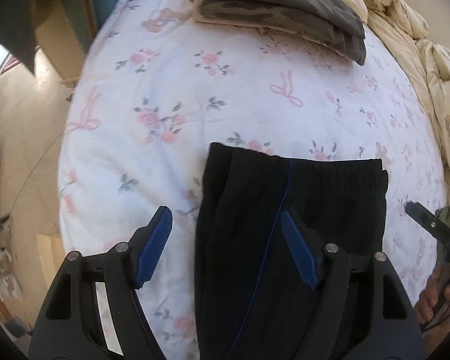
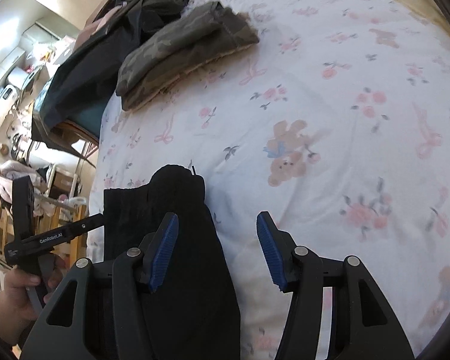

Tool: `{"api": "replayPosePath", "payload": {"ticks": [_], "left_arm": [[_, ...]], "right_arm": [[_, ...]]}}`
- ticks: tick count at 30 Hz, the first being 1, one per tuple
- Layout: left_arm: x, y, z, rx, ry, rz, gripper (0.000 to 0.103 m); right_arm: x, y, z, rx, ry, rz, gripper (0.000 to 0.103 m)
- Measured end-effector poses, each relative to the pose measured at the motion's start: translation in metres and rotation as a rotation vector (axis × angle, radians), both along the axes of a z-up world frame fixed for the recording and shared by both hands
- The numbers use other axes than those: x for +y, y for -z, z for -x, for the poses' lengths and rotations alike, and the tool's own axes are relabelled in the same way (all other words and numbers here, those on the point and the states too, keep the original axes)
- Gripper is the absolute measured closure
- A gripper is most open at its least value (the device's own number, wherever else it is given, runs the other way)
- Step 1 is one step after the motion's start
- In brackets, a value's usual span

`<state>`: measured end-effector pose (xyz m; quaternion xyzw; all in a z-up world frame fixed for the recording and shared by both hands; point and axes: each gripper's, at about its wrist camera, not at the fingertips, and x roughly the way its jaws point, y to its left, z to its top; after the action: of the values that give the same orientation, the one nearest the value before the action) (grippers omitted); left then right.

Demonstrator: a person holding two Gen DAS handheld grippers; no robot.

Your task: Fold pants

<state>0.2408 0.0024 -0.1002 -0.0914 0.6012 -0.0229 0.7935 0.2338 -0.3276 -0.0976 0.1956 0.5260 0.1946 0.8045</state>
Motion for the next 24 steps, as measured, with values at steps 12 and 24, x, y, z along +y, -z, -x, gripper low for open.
{"api": "replayPosePath", "payload": {"ticks": [12,24], "left_arm": [[-0.004,0.037,-0.028,0.007,0.087,0.011,0.047],[-0.013,0.038,-0.027,0.016,0.116,-0.007,0.058]], "right_arm": [[0.043,0.04,-0.057,0.06,-0.138,-0.113,0.047],[0.063,0.049,-0.058,0.057,-0.214,0.043,0.079]]}}
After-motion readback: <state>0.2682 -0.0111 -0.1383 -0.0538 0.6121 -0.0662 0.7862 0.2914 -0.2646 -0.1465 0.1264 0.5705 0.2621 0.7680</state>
